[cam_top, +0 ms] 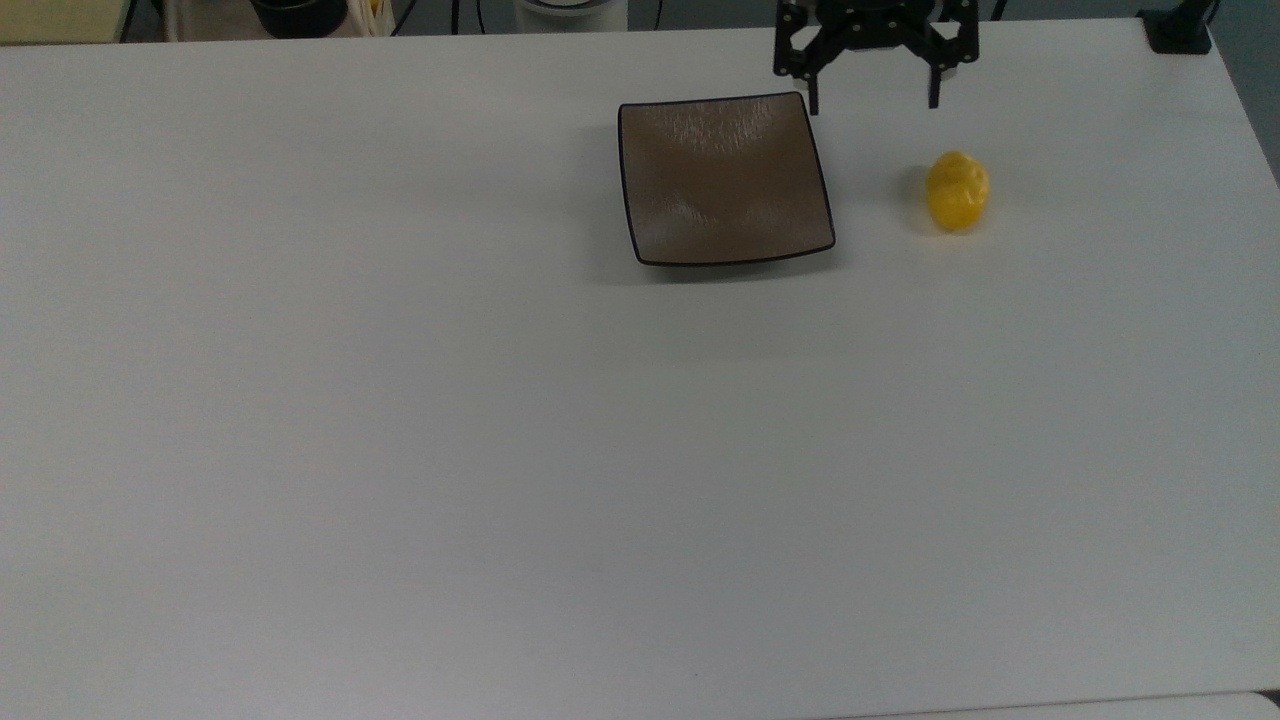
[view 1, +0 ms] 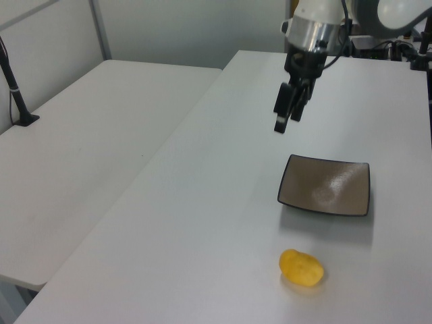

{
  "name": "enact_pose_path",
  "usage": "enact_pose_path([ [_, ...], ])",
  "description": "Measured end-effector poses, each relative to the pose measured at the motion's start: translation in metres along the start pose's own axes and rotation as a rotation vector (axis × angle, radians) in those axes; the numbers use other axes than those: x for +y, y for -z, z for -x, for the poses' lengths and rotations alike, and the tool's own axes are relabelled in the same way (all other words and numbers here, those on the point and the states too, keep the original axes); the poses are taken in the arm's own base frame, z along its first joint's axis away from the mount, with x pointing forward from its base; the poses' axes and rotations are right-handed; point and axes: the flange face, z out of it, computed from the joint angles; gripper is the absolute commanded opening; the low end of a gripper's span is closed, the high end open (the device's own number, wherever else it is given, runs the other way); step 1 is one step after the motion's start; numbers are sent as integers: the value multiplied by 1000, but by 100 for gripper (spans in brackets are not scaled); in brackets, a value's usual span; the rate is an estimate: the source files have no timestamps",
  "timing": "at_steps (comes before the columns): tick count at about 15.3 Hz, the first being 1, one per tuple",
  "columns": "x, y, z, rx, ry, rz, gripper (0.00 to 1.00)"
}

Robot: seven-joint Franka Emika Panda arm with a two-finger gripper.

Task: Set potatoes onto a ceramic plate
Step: 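Move the open gripper over the yellow potato and lower it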

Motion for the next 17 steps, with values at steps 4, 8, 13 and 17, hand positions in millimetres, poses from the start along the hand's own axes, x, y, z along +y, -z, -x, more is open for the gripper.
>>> enact_pose_path([
  [4,-34,-40,14,-31,20,-29,100],
  [8,-62,-85,30,-78,65,-43,100],
  [13,-87,-131,57,-142,134,-15,100],
  [17,-101,-167,79,-191,186,16,100],
])
